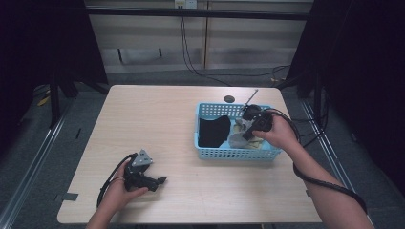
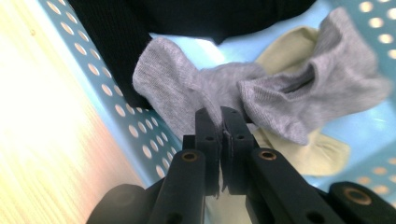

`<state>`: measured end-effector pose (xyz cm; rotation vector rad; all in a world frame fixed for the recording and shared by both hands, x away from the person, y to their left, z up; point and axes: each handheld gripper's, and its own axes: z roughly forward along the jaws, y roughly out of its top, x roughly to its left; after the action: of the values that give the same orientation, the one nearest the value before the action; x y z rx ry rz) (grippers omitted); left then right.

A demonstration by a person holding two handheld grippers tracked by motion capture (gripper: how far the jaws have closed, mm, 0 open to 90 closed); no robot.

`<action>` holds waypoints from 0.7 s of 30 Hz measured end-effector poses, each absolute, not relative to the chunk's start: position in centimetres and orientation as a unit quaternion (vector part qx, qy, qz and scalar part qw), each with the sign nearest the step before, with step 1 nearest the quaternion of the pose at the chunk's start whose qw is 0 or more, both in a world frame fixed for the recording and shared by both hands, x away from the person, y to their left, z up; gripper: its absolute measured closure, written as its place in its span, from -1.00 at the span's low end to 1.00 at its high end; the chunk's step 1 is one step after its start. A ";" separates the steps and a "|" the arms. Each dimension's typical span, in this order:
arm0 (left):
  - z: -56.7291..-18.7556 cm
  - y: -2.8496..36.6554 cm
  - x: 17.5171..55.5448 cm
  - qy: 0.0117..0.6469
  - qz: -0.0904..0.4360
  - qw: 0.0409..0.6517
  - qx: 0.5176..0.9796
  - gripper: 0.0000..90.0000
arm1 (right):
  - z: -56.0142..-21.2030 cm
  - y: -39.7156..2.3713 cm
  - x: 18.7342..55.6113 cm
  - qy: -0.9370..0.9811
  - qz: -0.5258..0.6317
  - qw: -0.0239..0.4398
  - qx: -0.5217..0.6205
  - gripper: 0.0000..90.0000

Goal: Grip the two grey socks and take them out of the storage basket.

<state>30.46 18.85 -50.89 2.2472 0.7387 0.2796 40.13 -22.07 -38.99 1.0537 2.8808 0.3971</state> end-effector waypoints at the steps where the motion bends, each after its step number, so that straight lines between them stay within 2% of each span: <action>1: -50.9 18.8 30.5 0.288 0.109 0.371 0.876 -0.81 | -38.7 -22.2 40.1 0.931 0.127 0.025 0.341 0.93; 21: -50.9 18.8 30.5 0.290 0.111 0.374 0.874 -0.81 | -34.2 -21.5 40.9 0.932 0.143 0.023 0.332 0.94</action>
<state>30.46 18.81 -50.91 2.2388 0.7422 0.2836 40.87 -21.49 -34.16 1.0282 2.8858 0.4432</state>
